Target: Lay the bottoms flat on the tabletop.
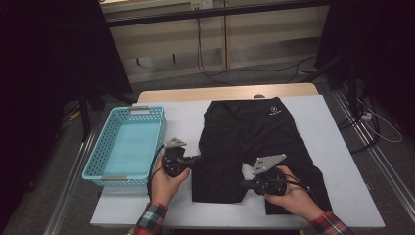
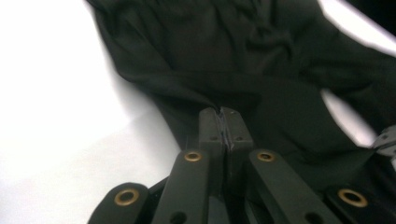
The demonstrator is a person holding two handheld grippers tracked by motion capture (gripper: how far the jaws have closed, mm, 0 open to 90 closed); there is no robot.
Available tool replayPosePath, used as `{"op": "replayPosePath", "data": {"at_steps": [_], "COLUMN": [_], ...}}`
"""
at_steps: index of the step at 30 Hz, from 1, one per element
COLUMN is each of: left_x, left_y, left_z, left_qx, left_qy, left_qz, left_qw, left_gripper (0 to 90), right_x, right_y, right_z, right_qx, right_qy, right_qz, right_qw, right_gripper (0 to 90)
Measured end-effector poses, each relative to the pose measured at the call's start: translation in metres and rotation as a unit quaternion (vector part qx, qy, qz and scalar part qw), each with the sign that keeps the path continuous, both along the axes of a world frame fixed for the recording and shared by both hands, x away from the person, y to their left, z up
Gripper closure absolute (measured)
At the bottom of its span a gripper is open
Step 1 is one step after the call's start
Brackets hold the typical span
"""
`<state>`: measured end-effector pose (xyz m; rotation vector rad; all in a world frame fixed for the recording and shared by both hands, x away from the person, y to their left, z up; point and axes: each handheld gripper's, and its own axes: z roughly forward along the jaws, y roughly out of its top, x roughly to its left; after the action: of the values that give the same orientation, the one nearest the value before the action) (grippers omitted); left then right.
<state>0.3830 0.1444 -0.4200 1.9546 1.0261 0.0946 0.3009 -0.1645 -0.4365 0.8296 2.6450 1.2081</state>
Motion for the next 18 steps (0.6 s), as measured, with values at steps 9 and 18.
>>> {"op": "replayPosePath", "data": {"at_steps": [9,18], "left_x": [0.002,-0.003], "left_y": [0.018,0.015], "left_z": [-0.008,-0.004], "left_qx": [0.024,0.023], "left_qy": [0.02,0.0], "left_qz": [0.02,0.012], "left_qw": [0.9993,0.9997], "left_gripper": [88.1,71.9], "right_x": [0.005,0.011], "right_y": [0.003,0.01], "right_z": [0.003,-0.003], "right_qx": [-0.002,-0.01], "right_qy": [-0.019,-0.015], "right_qz": [-0.03,-0.042], "right_qw": [0.9994,0.999], "right_gripper": [73.8,67.8]}}
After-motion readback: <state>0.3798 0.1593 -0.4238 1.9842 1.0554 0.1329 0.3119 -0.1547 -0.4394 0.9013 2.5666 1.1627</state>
